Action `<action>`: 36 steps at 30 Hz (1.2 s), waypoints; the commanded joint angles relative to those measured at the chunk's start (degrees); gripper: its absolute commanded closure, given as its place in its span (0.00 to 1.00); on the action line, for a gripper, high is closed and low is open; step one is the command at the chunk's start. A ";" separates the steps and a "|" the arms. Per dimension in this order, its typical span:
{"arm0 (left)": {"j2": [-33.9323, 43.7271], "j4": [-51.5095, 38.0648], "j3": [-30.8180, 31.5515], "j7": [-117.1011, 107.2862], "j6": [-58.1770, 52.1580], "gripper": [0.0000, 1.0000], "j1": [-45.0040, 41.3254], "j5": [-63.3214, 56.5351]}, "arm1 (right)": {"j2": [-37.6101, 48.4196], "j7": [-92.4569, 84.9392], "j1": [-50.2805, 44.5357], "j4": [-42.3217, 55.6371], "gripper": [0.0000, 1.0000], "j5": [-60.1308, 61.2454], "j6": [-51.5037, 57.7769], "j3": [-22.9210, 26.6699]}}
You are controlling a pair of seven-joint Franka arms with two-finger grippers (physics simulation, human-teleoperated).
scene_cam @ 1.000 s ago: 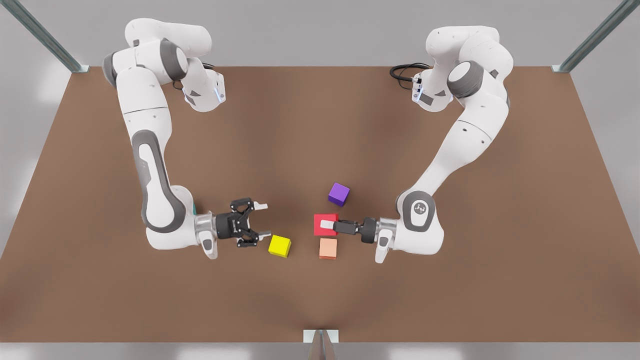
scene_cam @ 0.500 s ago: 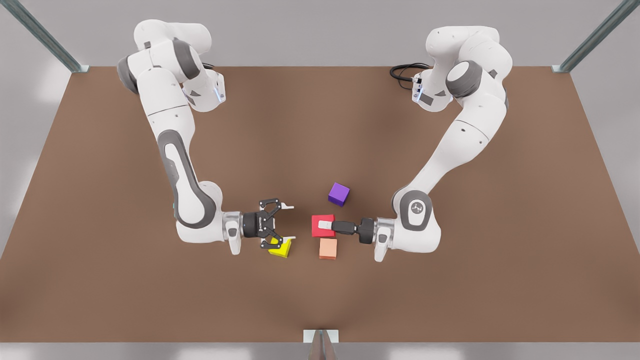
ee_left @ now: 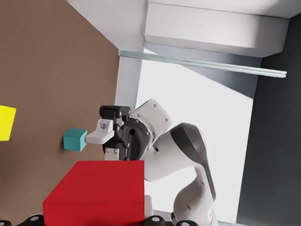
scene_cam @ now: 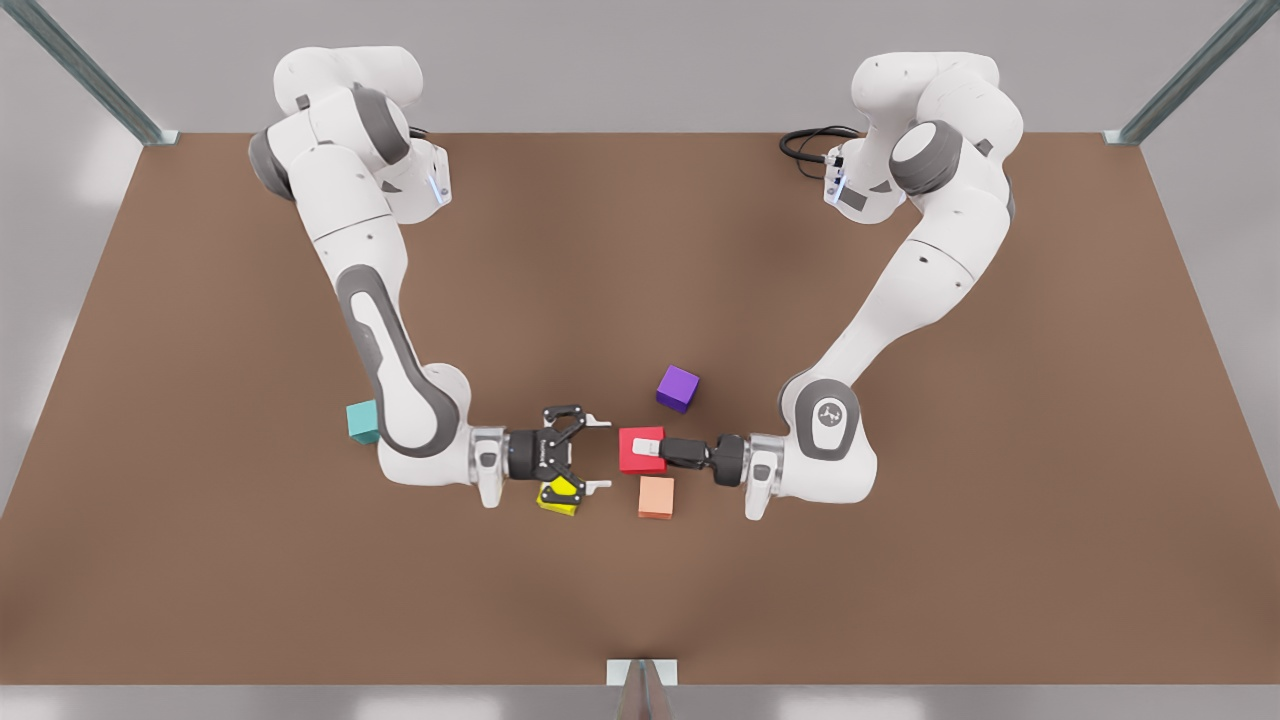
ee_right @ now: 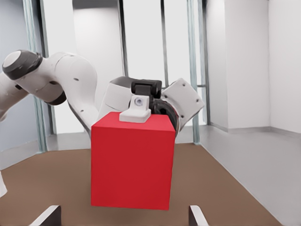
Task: Pick up red wooden cube and pass to hand red wooden cube and place in blue wooden cube
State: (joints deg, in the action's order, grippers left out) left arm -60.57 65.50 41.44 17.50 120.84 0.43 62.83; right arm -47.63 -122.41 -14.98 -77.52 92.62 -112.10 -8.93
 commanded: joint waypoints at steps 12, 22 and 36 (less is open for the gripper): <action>0.01 -0.02 0.04 4.12 -0.17 0.35 -0.26 0.63 | 0.52 -4.50 0.30 0.44 0.00 0.02 -1.10 -1.08; 0.01 -0.02 0.04 4.12 -0.17 0.35 -0.35 0.63 | 0.61 -2.74 -0.14 1.14 0.00 -0.07 -1.11 -1.26; -0.25 -0.11 0.04 4.21 3.52 0.35 -2.37 0.72 | 0.17 -2.39 -0.14 1.14 0.00 0.02 -2.25 -3.28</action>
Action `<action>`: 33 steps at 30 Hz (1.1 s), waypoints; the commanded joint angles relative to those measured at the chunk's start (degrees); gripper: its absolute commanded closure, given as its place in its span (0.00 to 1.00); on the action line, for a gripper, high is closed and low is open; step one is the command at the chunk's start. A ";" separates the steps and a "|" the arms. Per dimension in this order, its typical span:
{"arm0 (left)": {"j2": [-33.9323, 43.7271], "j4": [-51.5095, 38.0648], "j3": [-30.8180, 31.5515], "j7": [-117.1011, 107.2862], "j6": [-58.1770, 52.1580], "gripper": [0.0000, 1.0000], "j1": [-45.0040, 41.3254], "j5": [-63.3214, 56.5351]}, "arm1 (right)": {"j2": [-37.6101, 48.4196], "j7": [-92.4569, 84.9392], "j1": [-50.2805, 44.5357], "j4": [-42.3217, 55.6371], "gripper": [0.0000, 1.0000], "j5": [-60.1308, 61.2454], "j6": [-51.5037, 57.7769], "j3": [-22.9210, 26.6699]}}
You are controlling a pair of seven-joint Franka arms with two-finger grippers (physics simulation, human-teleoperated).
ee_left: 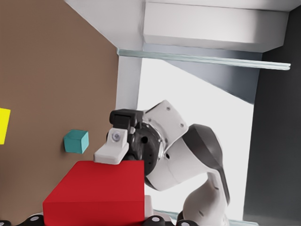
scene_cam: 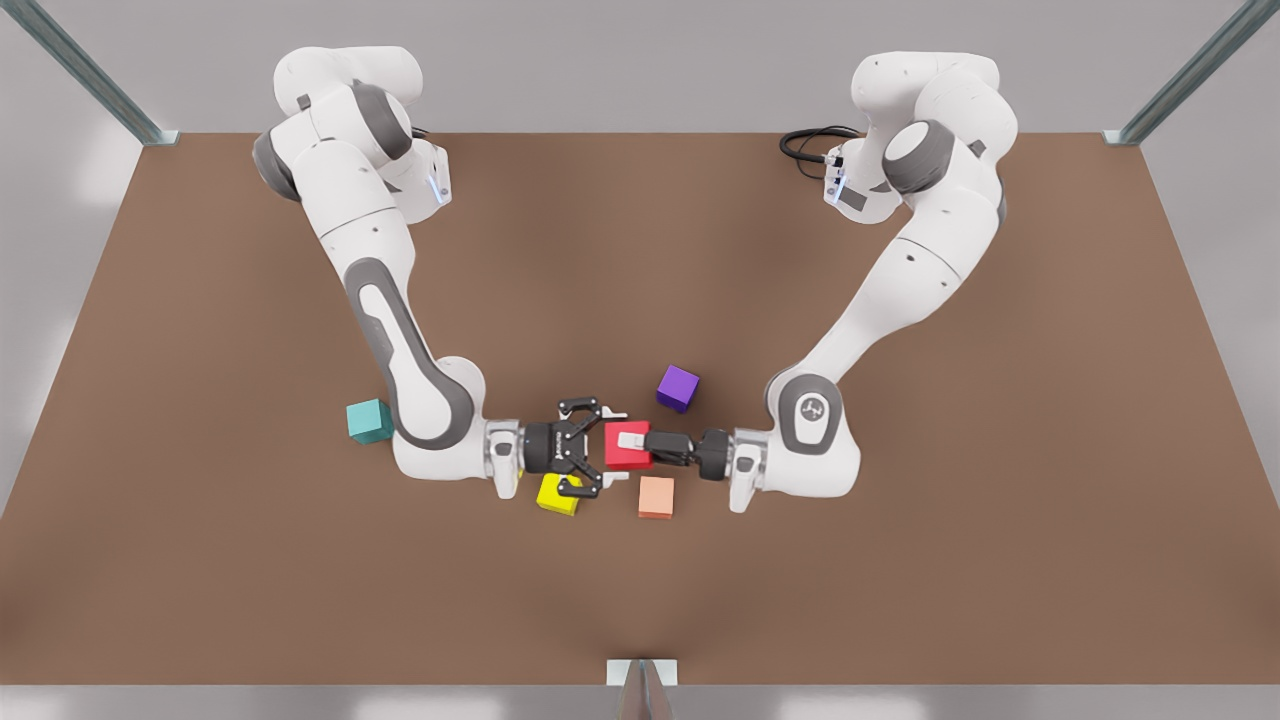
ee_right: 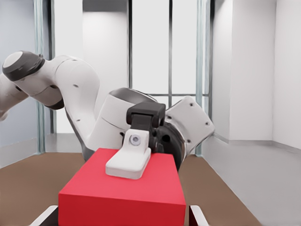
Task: Pick up red wooden cube and pass to hand red wooden cube and place in blue wooden cube
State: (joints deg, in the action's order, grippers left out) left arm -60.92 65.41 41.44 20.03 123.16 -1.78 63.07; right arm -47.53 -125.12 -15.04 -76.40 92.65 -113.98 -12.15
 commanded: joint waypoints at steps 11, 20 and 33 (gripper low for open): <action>0.10 -0.19 0.04 1.77 3.31 0.35 -1.38 0.74 | -0.63 0.31 0.01 0.02 0.35 0.08 -1.59 -1.65; 0.10 -0.02 0.04 1.77 3.05 0.00 -0.77 0.74 | -0.63 0.40 0.45 -0.07 0.41 0.08 -1.15 -1.65; 24.00 -6.35 0.57 -22.93 -55.56 0.00 18.13 -91.58 | 18.43 7.42 23.82 -19.66 0.41 -45.15 14.75 -0.34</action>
State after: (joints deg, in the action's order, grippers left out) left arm -39.03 59.68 41.80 14.77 92.86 16.67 2.03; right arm -30.39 -123.41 6.86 -94.99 64.95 -106.33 -11.95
